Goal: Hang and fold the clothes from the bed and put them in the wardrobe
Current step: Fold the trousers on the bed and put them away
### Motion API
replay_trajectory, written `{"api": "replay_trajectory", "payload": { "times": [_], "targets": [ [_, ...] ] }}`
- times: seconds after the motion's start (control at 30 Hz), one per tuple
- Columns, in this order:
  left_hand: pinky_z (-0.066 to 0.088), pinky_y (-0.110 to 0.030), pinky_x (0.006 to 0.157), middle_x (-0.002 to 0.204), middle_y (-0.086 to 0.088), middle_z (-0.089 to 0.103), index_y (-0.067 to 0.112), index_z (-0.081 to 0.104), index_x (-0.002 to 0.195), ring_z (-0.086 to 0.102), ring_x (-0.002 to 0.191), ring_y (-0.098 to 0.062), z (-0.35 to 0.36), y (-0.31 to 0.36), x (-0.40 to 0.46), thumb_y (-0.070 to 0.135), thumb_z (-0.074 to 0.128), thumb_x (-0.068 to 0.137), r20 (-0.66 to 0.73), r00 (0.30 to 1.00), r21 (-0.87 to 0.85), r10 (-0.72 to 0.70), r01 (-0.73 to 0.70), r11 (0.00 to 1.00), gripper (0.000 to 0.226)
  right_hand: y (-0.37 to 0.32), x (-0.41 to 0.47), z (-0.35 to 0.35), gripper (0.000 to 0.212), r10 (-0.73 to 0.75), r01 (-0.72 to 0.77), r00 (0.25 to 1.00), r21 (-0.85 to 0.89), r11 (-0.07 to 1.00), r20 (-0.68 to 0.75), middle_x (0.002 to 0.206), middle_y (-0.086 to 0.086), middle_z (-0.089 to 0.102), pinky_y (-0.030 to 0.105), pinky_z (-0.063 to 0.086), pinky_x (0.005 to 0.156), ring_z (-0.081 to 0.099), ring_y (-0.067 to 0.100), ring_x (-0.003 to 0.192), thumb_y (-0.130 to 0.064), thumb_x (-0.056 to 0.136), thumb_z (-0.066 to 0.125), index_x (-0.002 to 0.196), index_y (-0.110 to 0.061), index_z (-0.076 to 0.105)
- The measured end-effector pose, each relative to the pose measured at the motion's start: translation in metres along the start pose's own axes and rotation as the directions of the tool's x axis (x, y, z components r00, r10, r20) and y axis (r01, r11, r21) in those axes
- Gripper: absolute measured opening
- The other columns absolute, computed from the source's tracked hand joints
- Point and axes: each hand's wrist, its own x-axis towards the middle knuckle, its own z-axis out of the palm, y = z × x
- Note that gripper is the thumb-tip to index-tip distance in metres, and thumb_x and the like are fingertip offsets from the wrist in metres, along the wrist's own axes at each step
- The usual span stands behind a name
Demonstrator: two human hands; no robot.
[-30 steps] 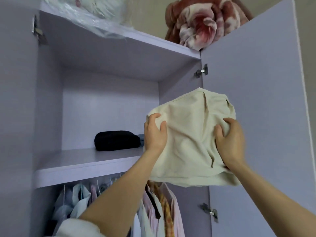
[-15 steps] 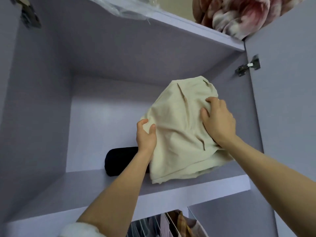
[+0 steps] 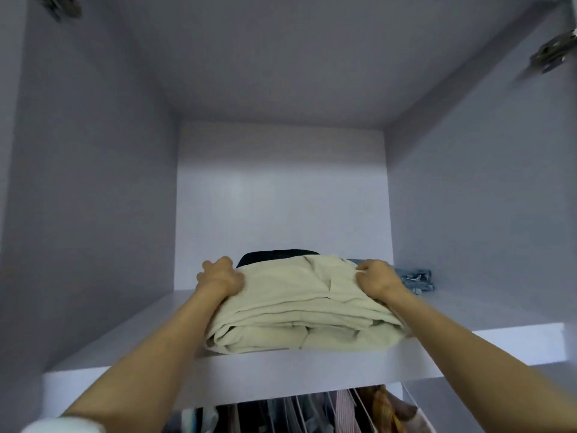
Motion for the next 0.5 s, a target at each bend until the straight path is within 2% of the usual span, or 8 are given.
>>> {"api": "replay_trajectory", "payload": {
  "times": [0.07,0.1,0.17,0.23,0.3,0.33,0.43,0.5],
  "targets": [
    [0.026,-0.046,0.111,0.154,-0.006,0.017,0.028,0.03,0.145,0.021,0.139,-0.031,-0.011,0.013,-0.015,0.047,0.041,0.097,-0.068,0.977,0.1,0.202,-0.195,0.976,0.053,-0.011,-0.01,-0.014,0.029,-0.164,0.158,0.981,-0.07,0.985,-0.105,0.124,0.01,0.056,0.043,0.044,0.095,0.052,0.033,0.114,-0.029,0.094,0.038,0.103,-0.03,0.065],
    [0.021,-0.048,0.113,0.157,0.0,0.014,0.034,0.027,0.146,0.015,0.142,-0.026,-0.013,0.021,-0.027,0.052,0.037,0.096,-0.084,0.94,0.134,0.331,-0.319,0.938,0.054,-0.016,-0.02,-0.019,0.03,-0.283,0.276,0.949,-0.065,0.959,-0.14,0.124,0.006,0.056,0.044,0.042,0.096,0.051,0.03,0.116,-0.035,0.095,0.035,0.1,-0.033,0.065],
    [0.013,-0.048,0.116,0.158,0.009,0.012,0.043,0.024,0.145,0.009,0.145,-0.017,-0.006,0.029,-0.054,0.056,0.029,0.096,-0.002,0.869,0.178,0.494,-0.486,0.856,0.051,-0.023,-0.05,-0.02,0.049,-0.504,0.495,0.86,-0.107,0.862,-0.083,0.135,-0.003,0.049,0.045,0.032,0.106,0.043,0.022,0.125,-0.052,0.093,0.021,0.121,-0.037,0.057],
    [0.011,-0.049,0.116,0.157,0.012,0.015,0.046,0.025,0.144,0.01,0.145,-0.014,0.012,0.022,-0.071,0.057,0.021,0.096,0.104,0.871,0.195,0.48,-0.491,0.849,0.049,-0.019,-0.074,-0.01,0.075,-0.609,0.618,0.784,-0.233,0.751,0.117,0.15,-0.006,0.032,0.046,0.021,0.113,0.028,0.018,0.137,-0.069,0.08,-0.001,0.141,-0.042,0.034],
    [0.013,-0.05,0.115,0.157,0.01,0.019,0.046,0.029,0.142,0.015,0.144,-0.016,0.028,0.014,-0.08,0.059,0.018,0.095,0.128,0.896,0.221,0.426,-0.445,0.868,0.05,-0.005,-0.081,0.002,0.085,-0.585,0.665,0.746,-0.313,0.678,0.319,0.156,-0.007,0.018,0.045,0.016,0.115,0.017,0.02,0.142,-0.077,0.072,-0.015,0.146,-0.046,0.014],
    [0.014,-0.05,0.115,0.157,0.009,0.019,0.046,0.029,0.142,0.016,0.144,-0.018,0.033,0.013,-0.082,0.061,0.017,0.094,0.118,0.903,0.258,0.412,-0.429,0.866,0.052,0.002,-0.077,0.005,0.083,-0.573,0.67,0.741,-0.323,0.668,0.351,0.157,-0.007,0.016,0.044,0.016,0.116,0.016,0.02,0.143,-0.075,0.072,-0.018,0.146,-0.048,0.01],
    [0.014,-0.052,0.114,0.158,0.006,0.016,0.046,0.027,0.143,0.016,0.144,-0.027,0.044,0.021,-0.089,0.07,0.017,0.089,0.148,0.907,0.362,0.395,-0.422,0.832,0.059,0.01,-0.062,0.005,0.055,-0.523,0.625,0.769,-0.266,0.734,0.368,0.155,-0.01,0.023,0.036,0.016,0.116,0.019,0.015,0.142,-0.057,0.093,0.003,0.144,-0.047,0.017],
    [0.018,-0.051,0.113,0.157,0.005,0.02,0.045,0.029,0.142,0.021,0.142,-0.027,0.044,0.026,-0.091,0.072,0.017,0.088,0.191,0.904,0.364,0.382,-0.427,0.828,0.062,0.011,-0.058,0.002,0.046,-0.49,0.605,0.768,-0.216,0.766,0.413,0.152,-0.015,0.027,0.028,0.017,0.115,0.023,0.009,0.14,-0.048,0.099,0.013,0.144,-0.044,0.023]
  ]
}}
